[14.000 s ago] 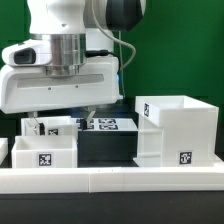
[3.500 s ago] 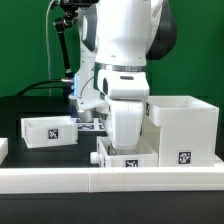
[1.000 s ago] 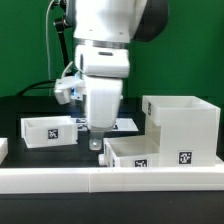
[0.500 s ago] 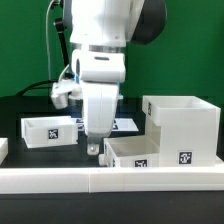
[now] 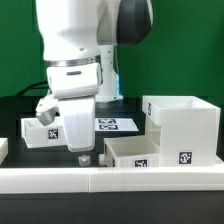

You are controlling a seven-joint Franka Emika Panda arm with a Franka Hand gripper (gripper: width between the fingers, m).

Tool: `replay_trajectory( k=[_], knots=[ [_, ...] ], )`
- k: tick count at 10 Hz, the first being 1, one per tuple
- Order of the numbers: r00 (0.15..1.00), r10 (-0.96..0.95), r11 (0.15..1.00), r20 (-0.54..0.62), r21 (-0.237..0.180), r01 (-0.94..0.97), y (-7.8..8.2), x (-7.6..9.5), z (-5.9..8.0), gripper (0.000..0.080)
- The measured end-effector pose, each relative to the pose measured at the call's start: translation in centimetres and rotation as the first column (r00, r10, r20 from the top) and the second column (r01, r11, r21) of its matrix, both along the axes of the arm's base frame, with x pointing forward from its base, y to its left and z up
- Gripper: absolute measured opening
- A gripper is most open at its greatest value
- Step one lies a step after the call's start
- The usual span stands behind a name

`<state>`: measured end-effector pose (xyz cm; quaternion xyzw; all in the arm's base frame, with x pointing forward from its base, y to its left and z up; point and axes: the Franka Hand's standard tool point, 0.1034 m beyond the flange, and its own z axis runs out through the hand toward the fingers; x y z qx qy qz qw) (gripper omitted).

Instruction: Assemble drawer

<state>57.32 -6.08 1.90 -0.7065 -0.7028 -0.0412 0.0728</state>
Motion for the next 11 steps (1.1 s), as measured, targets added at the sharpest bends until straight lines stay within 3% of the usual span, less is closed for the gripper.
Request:
replay_trajectory(
  k=[3,5,8,11],
  knots=[
    [1.000,0.009,1.000,0.018,0.011,-0.009,2.3,0.5,0.0,0.0649],
    [0.999,0.000,1.000,0.041,0.008,-0.001,3.2,1.1,0.3,0.0649],
    [0.999,-0.006,1.000,0.044,0.008,0.006,3.2,1.2,0.3,0.0649],
    [0.997,0.014,1.000,0.071,0.024,-0.016,5.5,1.7,0.7,0.0649]
  ],
)
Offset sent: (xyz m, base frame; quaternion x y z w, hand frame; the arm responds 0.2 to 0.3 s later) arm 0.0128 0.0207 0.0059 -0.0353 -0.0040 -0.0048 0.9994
